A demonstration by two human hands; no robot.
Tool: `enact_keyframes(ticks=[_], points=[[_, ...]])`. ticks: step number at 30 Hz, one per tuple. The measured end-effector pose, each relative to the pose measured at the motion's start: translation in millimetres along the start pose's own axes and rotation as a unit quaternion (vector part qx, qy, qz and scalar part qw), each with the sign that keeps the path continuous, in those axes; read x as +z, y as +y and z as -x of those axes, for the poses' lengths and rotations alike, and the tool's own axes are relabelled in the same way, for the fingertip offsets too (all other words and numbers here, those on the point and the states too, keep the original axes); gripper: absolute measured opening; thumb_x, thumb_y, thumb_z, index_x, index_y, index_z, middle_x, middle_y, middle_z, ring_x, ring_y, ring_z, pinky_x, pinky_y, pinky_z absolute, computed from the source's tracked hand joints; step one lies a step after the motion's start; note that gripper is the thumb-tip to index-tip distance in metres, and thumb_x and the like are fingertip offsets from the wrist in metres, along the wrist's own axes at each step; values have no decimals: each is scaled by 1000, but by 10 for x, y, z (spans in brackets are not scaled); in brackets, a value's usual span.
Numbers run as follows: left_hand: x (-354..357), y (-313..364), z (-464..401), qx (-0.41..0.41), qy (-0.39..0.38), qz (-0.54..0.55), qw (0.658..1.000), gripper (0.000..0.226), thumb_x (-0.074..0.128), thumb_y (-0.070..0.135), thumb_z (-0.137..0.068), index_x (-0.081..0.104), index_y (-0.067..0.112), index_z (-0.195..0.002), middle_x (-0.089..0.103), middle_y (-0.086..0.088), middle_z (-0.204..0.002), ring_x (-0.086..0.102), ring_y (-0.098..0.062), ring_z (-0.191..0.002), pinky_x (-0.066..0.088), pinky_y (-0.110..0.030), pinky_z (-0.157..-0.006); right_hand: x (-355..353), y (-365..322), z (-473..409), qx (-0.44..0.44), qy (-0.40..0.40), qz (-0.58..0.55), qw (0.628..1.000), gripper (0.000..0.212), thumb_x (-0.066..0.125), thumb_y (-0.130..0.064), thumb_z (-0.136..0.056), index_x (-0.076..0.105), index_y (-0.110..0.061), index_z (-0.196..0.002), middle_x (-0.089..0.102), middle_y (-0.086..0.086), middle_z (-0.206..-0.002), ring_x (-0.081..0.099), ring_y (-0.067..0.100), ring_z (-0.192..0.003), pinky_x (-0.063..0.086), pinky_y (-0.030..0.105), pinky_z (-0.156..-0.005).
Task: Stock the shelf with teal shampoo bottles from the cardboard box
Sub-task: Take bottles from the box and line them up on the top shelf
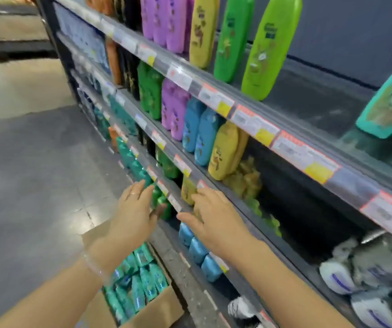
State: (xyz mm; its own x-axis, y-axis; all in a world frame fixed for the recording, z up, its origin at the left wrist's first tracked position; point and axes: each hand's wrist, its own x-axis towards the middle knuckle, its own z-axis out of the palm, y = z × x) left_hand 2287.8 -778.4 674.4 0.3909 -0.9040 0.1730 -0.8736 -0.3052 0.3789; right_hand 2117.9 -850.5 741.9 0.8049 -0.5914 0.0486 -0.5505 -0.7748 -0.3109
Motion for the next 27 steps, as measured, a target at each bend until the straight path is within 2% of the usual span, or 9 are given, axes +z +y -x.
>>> enact_keyframes(ticks=[2,5,9,12,16,17,20,23,27], points=[[116,-505,150,-88,-35,-19,995,62,39,47,-88,58,-3,-119,55,-29,-126,53,-44,-117,41,-48,-100,520,-39,-275,26,-113,18,993,62,37,-52,-95,34,-10,-140,28,9,-149,22,25,-138,20,33,-112],[310,-1174,349,-167,-86,-29,982,65,35,51,-88,51,0,-125,48,-27,-133,46,-42,-122,38,-46,-101,1288,-192,-662,42,-231,41,971,57,41,-45,-96,32,-9,-139,27,12,-148,23,30,-138,26,38,-111],[688,-1884,581,-258,-172,2,951,46,52,38,-90,49,6,-123,48,-17,-129,49,-37,-111,42,-40,-92,2289,-288,-1011,93,-332,32,938,54,47,-39,-95,34,-8,-137,35,14,-144,32,31,-133,32,39,-109],[978,-2353,730,-317,-229,43,919,50,51,39,-90,48,5,-126,49,-17,-130,50,-35,-113,42,-36,-92,2985,-264,-1166,145,-375,5,916,52,52,-39,-93,39,-7,-133,41,14,-139,36,30,-131,33,39,-107],[1621,-2948,904,-397,-273,85,872,83,18,60,-69,47,7,-125,52,-14,-127,50,-30,-115,39,-31,-90,4005,-95,-1300,185,-402,-35,896,56,51,-39,-93,36,-11,-139,42,8,-141,37,24,-133,32,34,-109],[1831,-3090,949,-424,-286,93,854,78,21,59,-73,45,8,-127,50,-12,-131,49,-28,-119,39,-30,-92,4291,-39,-1319,202,-408,-54,889,56,52,-40,-92,38,-12,-138,43,8,-141,40,24,-131,36,33,-106],[2560,-3445,1082,-477,-322,116,810,46,45,30,-94,38,8,-133,43,-10,-139,46,-25,-125,37,-28,-95,5100,129,-1354,225,-433,-58,871,50,56,-41,-88,47,-14,-129,50,7,-132,47,25,-122,42,34,-99],[3352,-3720,1185,-513,-338,144,776,44,51,29,-93,40,7,-129,47,-12,-134,49,-26,-122,40,-30,-94,5847,290,-1456,210,-454,-36,865,57,57,-39,-90,38,-12,-137,45,7,-136,43,25,-126,37,34,-104],[4417,-4022,1208,-548,-279,224,756,35,57,26,-88,50,11,-119,58,-10,-121,57,-27,-109,47,-31,-89,6839,488,-1728,185,-449,-39,873,67,56,-43,-89,28,-11,-142,39,8,-144,38,26,-131,33,34,-108]])
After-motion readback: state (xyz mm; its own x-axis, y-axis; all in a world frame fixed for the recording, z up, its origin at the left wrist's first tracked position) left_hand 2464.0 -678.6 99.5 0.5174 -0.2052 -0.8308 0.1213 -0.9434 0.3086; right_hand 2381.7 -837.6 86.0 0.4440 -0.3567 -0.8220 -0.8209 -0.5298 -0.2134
